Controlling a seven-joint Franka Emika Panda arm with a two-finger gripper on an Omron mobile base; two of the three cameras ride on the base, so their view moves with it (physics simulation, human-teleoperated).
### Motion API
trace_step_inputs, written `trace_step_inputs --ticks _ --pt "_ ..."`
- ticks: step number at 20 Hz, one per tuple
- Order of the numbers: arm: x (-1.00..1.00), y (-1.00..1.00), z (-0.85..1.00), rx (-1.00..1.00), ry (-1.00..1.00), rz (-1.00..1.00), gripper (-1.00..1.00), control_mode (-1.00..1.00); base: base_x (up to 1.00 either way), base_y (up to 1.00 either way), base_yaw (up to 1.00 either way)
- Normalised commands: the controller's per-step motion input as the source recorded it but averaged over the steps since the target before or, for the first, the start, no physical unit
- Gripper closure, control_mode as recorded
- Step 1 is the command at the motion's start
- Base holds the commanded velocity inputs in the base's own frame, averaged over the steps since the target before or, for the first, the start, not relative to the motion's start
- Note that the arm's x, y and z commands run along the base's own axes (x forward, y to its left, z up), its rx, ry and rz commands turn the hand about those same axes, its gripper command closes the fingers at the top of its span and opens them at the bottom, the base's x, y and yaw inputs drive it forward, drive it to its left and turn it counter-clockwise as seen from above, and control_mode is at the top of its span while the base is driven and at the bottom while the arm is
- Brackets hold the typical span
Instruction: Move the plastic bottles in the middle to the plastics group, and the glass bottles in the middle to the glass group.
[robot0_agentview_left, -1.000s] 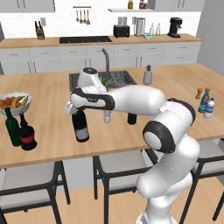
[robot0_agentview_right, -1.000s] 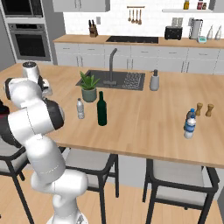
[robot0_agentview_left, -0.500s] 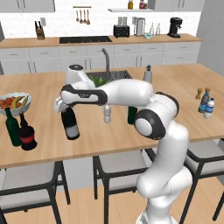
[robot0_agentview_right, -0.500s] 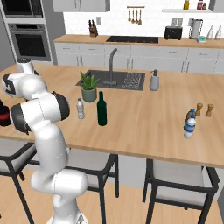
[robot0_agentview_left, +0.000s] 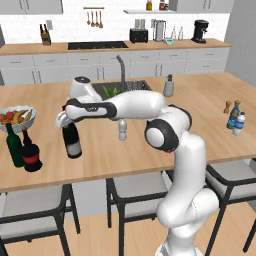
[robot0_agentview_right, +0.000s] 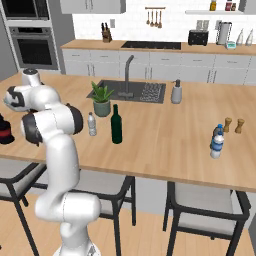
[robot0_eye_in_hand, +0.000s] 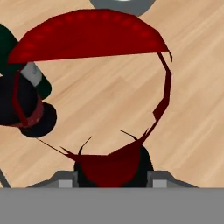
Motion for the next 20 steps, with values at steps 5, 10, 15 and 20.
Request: trace_step_inputs --ticks 5,10,15,20 --pt "0.15 0.25 0.0 0.04 0.08 0.09 1.0 -1.0 0.0 0.0 0.0" --pt "0.15 0.2 -0.11 0.02 0.0 0.06 1.0 -1.0 0.0 0.0 0.0" --pt "0.12 0.38 0.0 0.0 0.0 0.02 1.0 -1.0 0.0 0.0 0.0" --pt "0.3 0.49 -0.07 0.0 -0.01 0.02 1.0 -1.0 0.0 0.0 0.0"
